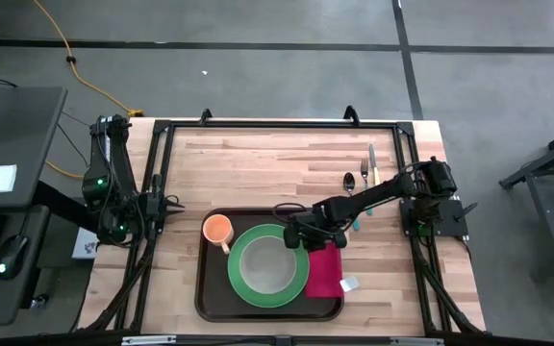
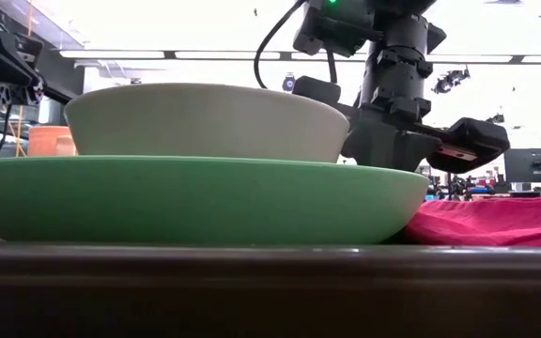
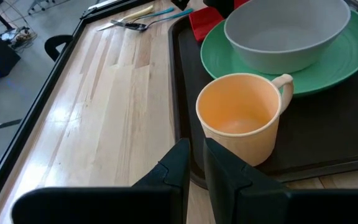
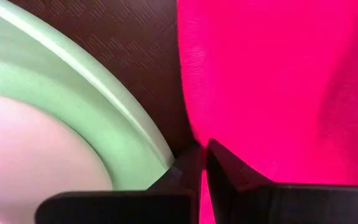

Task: Set up tray
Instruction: Put the red napkin on the black serving tray to the right of the green plate, then put the yellow knife on the red napkin

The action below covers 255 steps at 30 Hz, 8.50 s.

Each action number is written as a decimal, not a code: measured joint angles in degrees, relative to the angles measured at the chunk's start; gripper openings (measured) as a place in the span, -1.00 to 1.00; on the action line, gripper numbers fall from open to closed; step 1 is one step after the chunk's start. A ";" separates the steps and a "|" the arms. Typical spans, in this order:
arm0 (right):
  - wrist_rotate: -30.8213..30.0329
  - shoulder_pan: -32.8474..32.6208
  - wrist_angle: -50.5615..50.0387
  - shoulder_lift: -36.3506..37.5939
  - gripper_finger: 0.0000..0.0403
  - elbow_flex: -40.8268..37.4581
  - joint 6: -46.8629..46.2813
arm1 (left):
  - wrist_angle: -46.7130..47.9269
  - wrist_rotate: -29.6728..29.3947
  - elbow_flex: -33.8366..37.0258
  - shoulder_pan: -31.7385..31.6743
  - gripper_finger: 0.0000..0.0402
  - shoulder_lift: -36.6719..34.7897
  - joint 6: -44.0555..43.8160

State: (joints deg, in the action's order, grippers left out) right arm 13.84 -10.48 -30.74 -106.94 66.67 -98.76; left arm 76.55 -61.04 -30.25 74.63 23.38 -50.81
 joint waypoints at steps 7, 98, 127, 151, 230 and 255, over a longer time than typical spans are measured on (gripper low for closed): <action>0.60 0.00 1.13 0.00 -1.00 0.00 -1.42 | 0.00 -0.02 -0.01 0.00 -0.61 0.00 0.00; 2.77 -0.04 -3.01 6.71 -0.58 -0.03 -0.17 | -0.11 -0.07 -0.01 0.00 -0.61 0.00 0.02; -14.85 0.00 -32.80 26.77 -0.58 -0.02 -2.78 | -0.48 -0.04 -0.01 0.02 -0.61 0.01 0.00; -27.07 13.04 -47.41 26.80 -0.58 -0.02 13.17 | -0.27 -0.02 0.00 0.01 -0.61 0.02 -0.53; -19.68 52.94 -21.97 26.75 -0.50 -24.41 47.82 | -0.13 0.02 0.00 0.01 -0.61 0.01 -3.75; -21.61 54.75 -20.81 26.75 -0.08 -24.37 51.45 | -0.06 0.02 -0.01 0.00 -0.61 0.01 -4.56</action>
State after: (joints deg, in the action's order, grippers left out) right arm -7.77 44.27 -51.55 -80.18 42.30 -47.31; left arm 76.49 -61.01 -30.26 74.63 23.39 -55.37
